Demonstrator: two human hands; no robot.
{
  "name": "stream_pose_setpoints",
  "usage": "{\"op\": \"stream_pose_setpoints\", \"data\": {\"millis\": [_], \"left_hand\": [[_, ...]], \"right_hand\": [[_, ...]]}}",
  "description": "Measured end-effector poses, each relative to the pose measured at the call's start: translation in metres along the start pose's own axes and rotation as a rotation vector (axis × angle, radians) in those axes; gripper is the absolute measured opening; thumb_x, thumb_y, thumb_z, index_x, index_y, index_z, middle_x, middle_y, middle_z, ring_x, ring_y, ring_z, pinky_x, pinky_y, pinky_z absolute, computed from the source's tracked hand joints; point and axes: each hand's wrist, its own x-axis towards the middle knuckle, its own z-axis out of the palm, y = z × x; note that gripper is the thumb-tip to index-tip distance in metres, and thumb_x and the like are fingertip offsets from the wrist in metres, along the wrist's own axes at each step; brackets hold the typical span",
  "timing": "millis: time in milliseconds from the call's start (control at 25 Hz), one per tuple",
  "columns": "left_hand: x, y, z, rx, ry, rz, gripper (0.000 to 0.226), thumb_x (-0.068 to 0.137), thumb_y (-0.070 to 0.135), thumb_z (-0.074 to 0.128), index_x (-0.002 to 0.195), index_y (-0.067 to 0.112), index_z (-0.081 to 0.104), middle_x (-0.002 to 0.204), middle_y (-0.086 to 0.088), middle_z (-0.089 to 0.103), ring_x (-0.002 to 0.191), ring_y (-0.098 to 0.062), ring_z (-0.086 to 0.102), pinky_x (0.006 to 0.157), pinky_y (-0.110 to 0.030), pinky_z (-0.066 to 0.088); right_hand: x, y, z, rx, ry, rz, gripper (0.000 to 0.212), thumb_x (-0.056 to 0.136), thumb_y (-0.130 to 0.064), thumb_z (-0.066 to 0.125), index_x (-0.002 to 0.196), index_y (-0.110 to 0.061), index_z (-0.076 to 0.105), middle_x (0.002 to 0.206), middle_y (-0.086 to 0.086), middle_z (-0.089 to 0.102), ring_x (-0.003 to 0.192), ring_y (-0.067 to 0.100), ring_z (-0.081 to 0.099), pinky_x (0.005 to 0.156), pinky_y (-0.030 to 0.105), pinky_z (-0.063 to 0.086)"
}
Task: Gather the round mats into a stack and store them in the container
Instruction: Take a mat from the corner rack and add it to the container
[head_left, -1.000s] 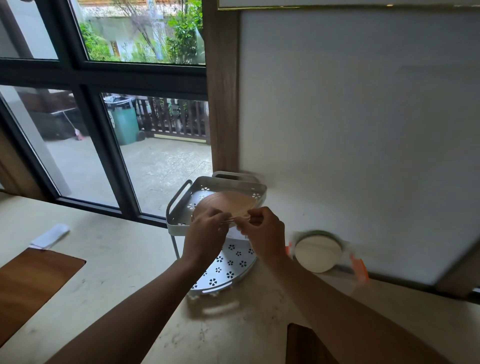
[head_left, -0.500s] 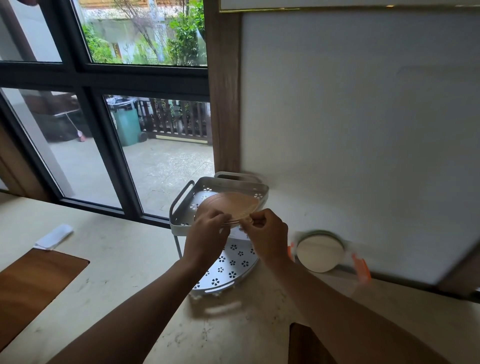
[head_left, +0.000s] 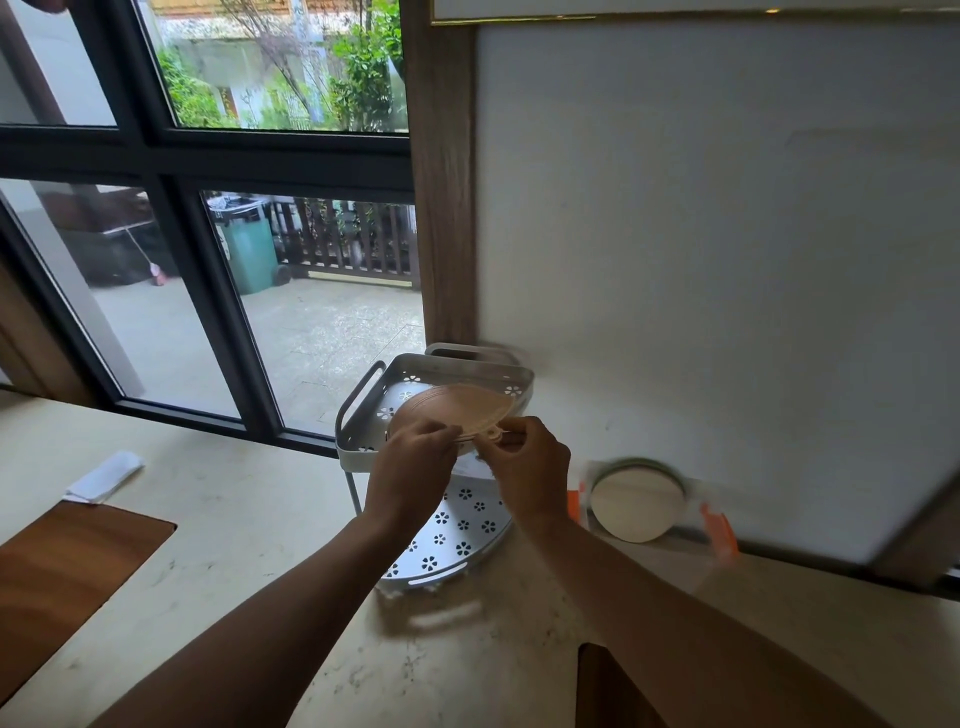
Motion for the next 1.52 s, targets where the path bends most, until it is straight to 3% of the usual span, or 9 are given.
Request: {"op": "stream_pose_setpoints", "data": {"millis": [80,160,400,640,960,1080,1240,1360,1520], "left_hand": [[0.003,0.002,-0.002,0.031,-0.002,0.009,0.011,0.083,0.008,0.07,0.094,0.008,0.074,0.092,-0.011,0.074,0.077,-0.029,0.068,0.062,-0.042,0.058],[0.008,0.004,-0.005,0.063,-0.016,0.017,0.007,0.084,0.006,0.069,0.089,0.005,0.072,0.088,-0.013,0.073,0.075,-0.03,0.066,0.061,-0.044,0.057],[0.04,0.021,-0.023,0.096,0.047,0.073,0.017,0.084,0.004,0.065,0.1,0.007,0.072,0.093,-0.014,0.073,0.079,-0.031,0.068,0.065,-0.042,0.058],[0.054,0.063,-0.051,0.172,0.141,0.13,0.016,0.088,0.008,0.063,0.101,0.011,0.072,0.093,-0.009,0.073,0.082,-0.03,0.064,0.067,-0.042,0.055],[0.043,0.137,-0.075,0.186,0.179,0.217,0.011,0.091,0.009,0.058,0.091,0.006,0.069,0.083,-0.01,0.064,0.084,-0.028,0.054,0.067,-0.043,0.05],[0.027,0.164,-0.075,0.186,0.153,0.261,0.006,0.086,0.004,0.062,0.086,0.005,0.068,0.078,-0.012,0.063,0.08,-0.03,0.055,0.065,-0.043,0.051],[-0.002,0.194,-0.055,0.222,0.086,0.301,0.009,0.081,0.004,0.068,0.09,0.006,0.069,0.08,-0.012,0.064,0.08,-0.029,0.058,0.061,-0.04,0.053],[-0.031,0.218,-0.033,0.219,-0.008,0.282,0.012,0.085,0.006,0.062,0.095,0.008,0.068,0.082,-0.01,0.064,0.079,-0.025,0.058,0.066,-0.035,0.051],[-0.06,0.245,-0.01,-0.041,0.018,0.153,0.006,0.085,0.012,0.067,0.082,0.015,0.072,0.07,0.0,0.058,0.064,-0.016,0.053,0.056,-0.03,0.046]], "right_hand": [[0.002,-0.005,0.003,-0.023,-0.001,-0.033,0.029,0.081,-0.028,0.08,0.1,-0.009,0.07,0.092,0.004,0.077,0.079,0.01,0.071,0.073,0.008,0.053],[0.005,-0.013,0.004,-0.031,0.009,-0.053,0.026,0.083,-0.026,0.078,0.1,-0.008,0.071,0.092,0.005,0.077,0.078,0.009,0.07,0.067,-0.002,0.044],[0.019,-0.043,-0.001,0.093,0.118,-0.011,0.02,0.084,-0.021,0.076,0.097,-0.007,0.072,0.089,0.005,0.076,0.077,0.011,0.069,0.063,-0.005,0.039],[0.027,-0.072,-0.035,0.396,0.124,0.041,0.026,0.082,-0.021,0.078,0.105,-0.01,0.071,0.094,0.002,0.076,0.084,0.013,0.072,0.076,0.027,0.059],[0.012,-0.104,-0.101,0.65,0.084,0.188,0.022,0.078,-0.02,0.081,0.094,-0.007,0.075,0.084,0.01,0.077,0.077,0.022,0.075,0.074,0.036,0.062],[0.002,-0.109,-0.132,0.574,0.028,0.19,0.012,0.078,-0.023,0.078,0.077,-0.011,0.079,0.074,0.01,0.077,0.073,0.025,0.075,0.075,0.044,0.062],[-0.012,-0.102,-0.172,0.47,0.03,0.345,0.029,0.075,-0.033,0.08,0.062,-0.008,0.075,0.063,0.007,0.075,0.063,0.023,0.074,0.07,0.038,0.062],[-0.024,-0.091,-0.196,0.03,0.009,0.433,0.048,0.085,-0.046,0.062,0.051,-0.012,0.061,0.053,0.001,0.068,0.057,0.017,0.068,0.06,0.027,0.054],[-0.045,-0.065,-0.225,-0.084,0.079,0.361,0.047,0.086,-0.039,0.061,0.05,-0.009,0.067,0.053,0.004,0.07,0.056,0.018,0.069,0.063,0.029,0.054]]}}
